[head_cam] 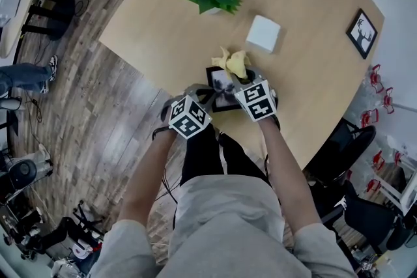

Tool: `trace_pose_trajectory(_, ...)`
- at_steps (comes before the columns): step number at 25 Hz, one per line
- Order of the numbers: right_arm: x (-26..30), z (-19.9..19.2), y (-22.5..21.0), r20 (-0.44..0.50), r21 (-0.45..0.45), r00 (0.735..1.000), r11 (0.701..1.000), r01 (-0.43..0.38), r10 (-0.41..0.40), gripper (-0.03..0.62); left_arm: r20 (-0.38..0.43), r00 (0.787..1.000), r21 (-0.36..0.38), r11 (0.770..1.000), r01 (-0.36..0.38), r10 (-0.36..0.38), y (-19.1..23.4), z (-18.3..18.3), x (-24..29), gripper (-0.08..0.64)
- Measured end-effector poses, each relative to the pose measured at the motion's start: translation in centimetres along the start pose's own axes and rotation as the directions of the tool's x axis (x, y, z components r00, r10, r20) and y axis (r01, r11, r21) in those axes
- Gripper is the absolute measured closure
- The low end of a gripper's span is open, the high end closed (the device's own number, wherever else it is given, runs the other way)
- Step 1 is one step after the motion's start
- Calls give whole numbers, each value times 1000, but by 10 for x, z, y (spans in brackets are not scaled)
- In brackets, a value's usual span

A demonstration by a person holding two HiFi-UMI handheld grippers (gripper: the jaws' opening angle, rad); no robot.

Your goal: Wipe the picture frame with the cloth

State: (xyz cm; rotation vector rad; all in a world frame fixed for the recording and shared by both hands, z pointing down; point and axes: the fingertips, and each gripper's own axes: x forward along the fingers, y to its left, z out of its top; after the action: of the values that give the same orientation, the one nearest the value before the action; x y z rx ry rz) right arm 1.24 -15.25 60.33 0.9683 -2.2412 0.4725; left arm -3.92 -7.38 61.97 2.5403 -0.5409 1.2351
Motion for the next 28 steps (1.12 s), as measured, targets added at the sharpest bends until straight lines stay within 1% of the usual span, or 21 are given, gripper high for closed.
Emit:
trace_pose_trajectory(6,-1,-8,5,-3,6,1000,1000,-7,7,540,-6,1000,-11,1000,8,-8,0,0,-1,508)
trace_pose_trajectory(11,-8,-6,7,2,0,1000,1000,-5,5,540,-7,1000,-21,1000,9,-9,0,1,-2,508)
trace_pose_trajectory(28,-23,-21,19,7,12,1000,1000,-8,8,540,-26,1000,-3,1000,3,-3,-2,0,-1,508)
